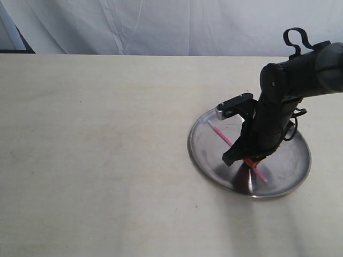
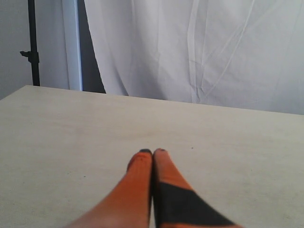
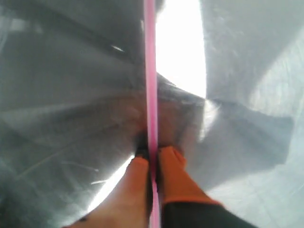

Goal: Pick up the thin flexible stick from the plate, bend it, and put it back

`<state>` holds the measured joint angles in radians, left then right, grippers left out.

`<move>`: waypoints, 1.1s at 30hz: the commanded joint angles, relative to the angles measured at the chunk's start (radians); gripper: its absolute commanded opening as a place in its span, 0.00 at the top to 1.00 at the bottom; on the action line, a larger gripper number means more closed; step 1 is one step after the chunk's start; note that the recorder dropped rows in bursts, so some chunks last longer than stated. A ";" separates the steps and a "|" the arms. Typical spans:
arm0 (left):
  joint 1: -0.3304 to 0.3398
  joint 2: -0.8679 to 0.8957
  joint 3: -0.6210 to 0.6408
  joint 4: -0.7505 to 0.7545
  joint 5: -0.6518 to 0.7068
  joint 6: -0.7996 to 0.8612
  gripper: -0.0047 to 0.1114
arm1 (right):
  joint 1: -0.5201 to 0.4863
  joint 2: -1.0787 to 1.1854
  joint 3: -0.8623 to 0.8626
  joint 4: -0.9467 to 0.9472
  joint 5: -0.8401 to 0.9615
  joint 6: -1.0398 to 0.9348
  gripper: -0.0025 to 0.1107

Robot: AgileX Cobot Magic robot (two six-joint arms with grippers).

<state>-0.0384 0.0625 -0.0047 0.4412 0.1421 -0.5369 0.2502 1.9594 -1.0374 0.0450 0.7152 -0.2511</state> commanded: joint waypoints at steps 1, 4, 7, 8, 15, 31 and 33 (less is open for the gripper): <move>-0.003 -0.006 0.005 0.003 -0.008 -0.003 0.96 | 0.000 0.024 0.025 0.009 0.007 0.000 0.99; -0.003 -0.006 0.005 0.004 -0.008 -0.003 0.96 | 0.000 -0.016 0.025 0.012 0.027 0.000 0.99; -0.003 -0.006 0.005 0.004 -0.008 -0.003 0.96 | 0.000 -0.069 0.025 0.041 0.054 0.000 0.99; -0.003 -0.006 0.005 0.004 -0.008 -0.003 0.96 | 0.000 -0.085 0.025 0.048 0.059 0.000 0.99; -0.003 -0.006 0.005 0.004 -0.008 -0.003 0.96 | 0.000 -0.144 0.025 0.057 0.067 0.000 0.99; -0.003 -0.006 0.005 -0.292 -0.505 -0.147 0.96 | 0.000 -0.221 0.025 0.146 0.162 -0.001 0.99; -0.005 -0.006 0.005 -0.296 -0.588 -0.300 0.96 | 0.000 -0.238 0.025 0.151 0.166 -0.001 0.99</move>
<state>-0.0384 0.0625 -0.0010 0.1683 -0.3097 -0.6932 0.2521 1.7494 -1.0148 0.1885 0.8693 -0.2470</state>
